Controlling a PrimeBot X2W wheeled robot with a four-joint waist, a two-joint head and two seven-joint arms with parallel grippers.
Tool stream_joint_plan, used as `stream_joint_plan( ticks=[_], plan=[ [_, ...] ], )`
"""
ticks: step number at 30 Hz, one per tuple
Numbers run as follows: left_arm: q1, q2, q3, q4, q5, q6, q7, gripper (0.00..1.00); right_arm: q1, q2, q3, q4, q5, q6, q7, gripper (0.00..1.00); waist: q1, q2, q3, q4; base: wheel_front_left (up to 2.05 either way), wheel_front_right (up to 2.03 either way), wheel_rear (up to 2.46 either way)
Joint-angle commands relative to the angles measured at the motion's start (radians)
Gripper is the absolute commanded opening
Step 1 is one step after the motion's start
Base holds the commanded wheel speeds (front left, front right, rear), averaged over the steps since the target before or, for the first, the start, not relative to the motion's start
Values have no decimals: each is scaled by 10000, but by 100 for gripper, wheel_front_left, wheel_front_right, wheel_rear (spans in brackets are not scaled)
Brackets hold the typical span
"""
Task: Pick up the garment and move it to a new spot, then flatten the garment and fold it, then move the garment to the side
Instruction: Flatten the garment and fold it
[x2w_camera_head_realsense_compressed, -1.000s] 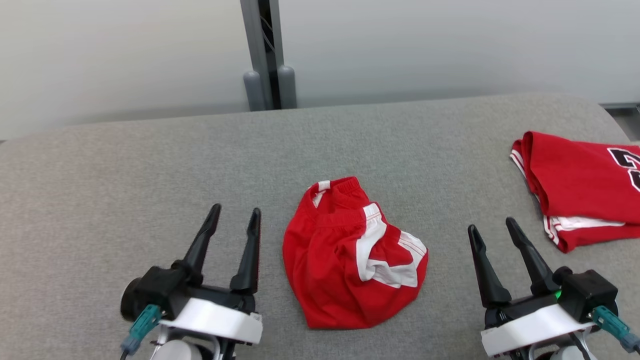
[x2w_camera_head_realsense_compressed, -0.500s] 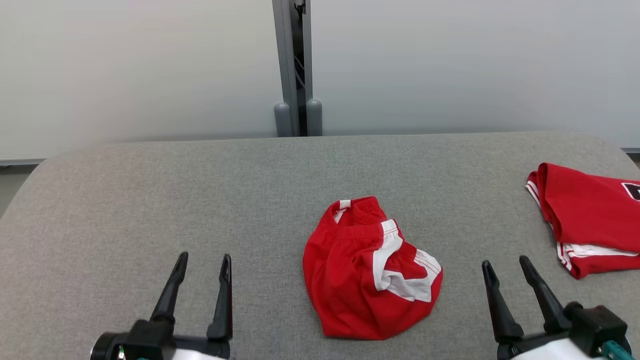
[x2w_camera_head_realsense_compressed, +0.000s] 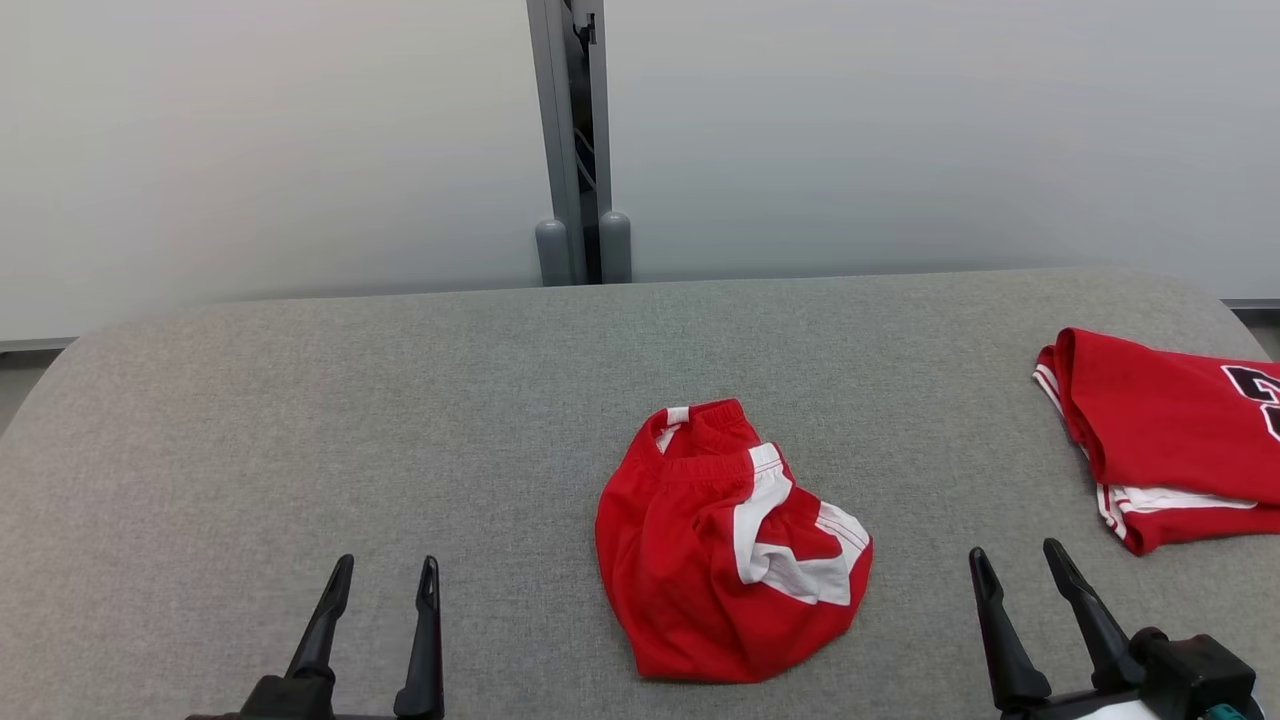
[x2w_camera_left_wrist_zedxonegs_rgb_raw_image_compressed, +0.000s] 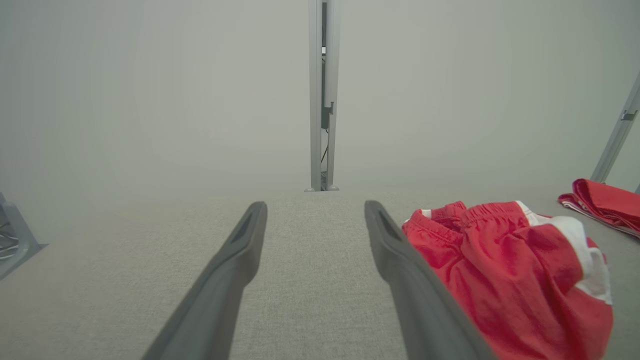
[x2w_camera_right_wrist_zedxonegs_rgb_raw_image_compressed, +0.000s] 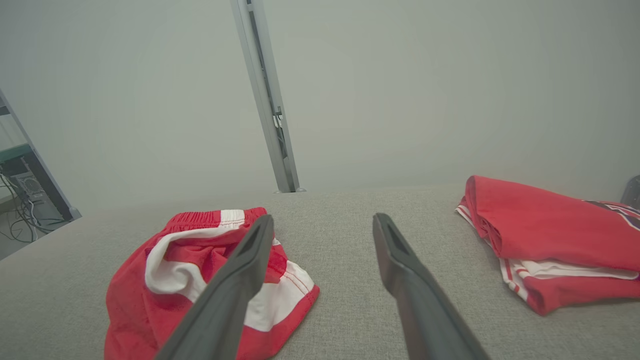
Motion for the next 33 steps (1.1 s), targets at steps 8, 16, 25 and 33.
stream_joint_plan(
  ticks=[8,16,25,33],
  plan=[
    [-269,27,-204,605,-51,-162,2,100,-67,-134,171,133,56,-3,-11,100,0,-1,-15,-254,0,0,0],
    [-1610,25,-724,1324,-43,-895,0,100,-373,-221,411,276,149,-3,-11,100,0,-1,266,-1111,0,0,0],
    [-4548,38,-2352,2282,-636,-1735,1955,100,-1097,-148,1260,463,399,-1,-11,100,0,-1,1161,-2475,0,0,0],
    [-6484,317,-3379,3192,-403,-1799,5105,100,-1635,-33,1383,455,512,-3,-11,100,0,-1,1910,-3085,0,0,0]
  ],
)
